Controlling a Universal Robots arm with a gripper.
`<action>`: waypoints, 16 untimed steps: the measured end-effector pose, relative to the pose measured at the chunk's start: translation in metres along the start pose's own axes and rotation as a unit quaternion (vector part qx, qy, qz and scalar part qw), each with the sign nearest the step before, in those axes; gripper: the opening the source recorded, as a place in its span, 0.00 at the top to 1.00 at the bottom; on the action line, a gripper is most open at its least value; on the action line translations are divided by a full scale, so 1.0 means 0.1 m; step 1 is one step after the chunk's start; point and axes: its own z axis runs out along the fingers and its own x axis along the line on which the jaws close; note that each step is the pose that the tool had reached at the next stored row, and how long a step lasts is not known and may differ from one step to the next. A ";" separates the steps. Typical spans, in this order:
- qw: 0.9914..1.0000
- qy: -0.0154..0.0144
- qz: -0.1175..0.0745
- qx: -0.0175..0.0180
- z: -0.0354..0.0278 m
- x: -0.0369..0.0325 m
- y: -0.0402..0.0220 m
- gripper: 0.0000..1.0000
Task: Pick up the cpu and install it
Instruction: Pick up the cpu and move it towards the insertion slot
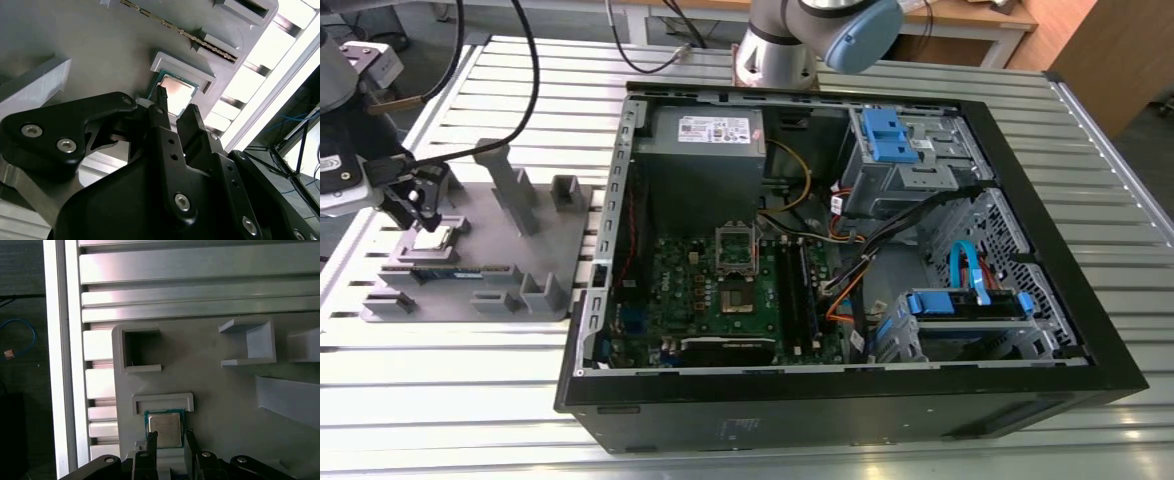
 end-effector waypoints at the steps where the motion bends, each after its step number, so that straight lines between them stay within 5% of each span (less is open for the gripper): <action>1: 1.000 0.000 0.000 0.000 0.009 0.001 0.003 0.64; 16: 1.000 0.000 0.000 0.003 0.053 0.002 0.022 0.64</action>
